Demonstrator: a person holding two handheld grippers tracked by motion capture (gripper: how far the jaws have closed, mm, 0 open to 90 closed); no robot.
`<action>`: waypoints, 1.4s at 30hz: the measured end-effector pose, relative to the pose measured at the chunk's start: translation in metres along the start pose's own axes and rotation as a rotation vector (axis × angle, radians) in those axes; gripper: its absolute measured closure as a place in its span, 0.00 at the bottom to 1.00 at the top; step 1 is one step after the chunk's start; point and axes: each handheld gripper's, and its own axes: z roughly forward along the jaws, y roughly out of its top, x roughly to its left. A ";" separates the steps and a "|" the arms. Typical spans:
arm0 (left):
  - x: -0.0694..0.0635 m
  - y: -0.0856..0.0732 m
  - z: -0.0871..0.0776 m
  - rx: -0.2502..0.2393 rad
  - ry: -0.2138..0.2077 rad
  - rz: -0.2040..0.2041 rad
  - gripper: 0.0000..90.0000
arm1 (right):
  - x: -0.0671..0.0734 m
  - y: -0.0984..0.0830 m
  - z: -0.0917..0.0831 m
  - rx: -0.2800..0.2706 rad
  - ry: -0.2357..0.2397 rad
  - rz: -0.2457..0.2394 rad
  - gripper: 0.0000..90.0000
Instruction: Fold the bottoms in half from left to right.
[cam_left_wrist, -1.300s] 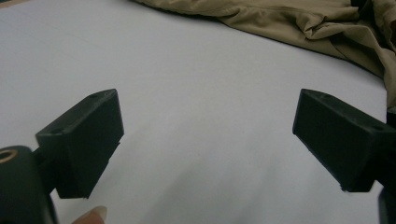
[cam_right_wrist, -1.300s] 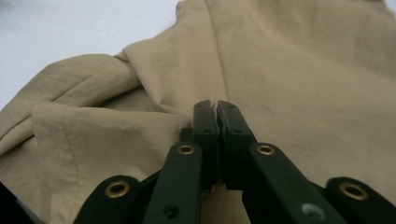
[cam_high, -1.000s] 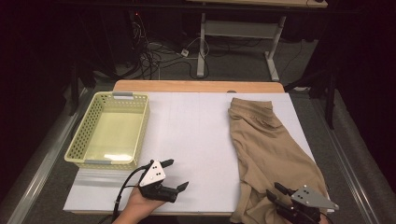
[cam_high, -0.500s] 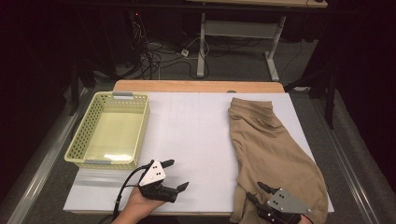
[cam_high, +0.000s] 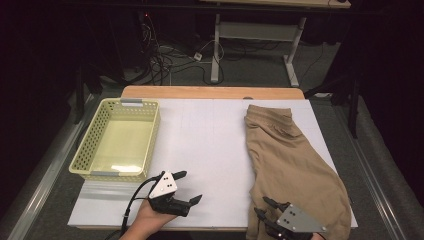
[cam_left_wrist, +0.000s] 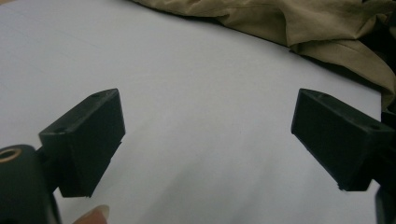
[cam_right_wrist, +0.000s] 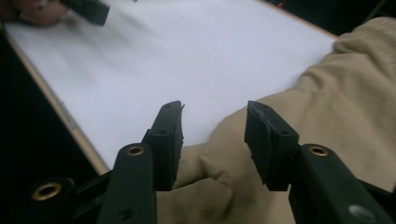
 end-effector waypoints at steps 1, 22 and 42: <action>0.000 0.000 0.000 0.000 0.000 0.000 0.11 | 0.002 0.000 0.005 0.030 -0.002 -0.014 0.66; -0.017 0.033 0.021 0.025 -0.065 -0.033 0.14 | -0.033 -0.023 -0.006 0.082 -0.044 0.153 1.00; -0.085 0.084 0.134 0.095 -0.105 0.041 0.43 | -0.026 0.005 -0.022 -0.058 0.018 0.159 1.00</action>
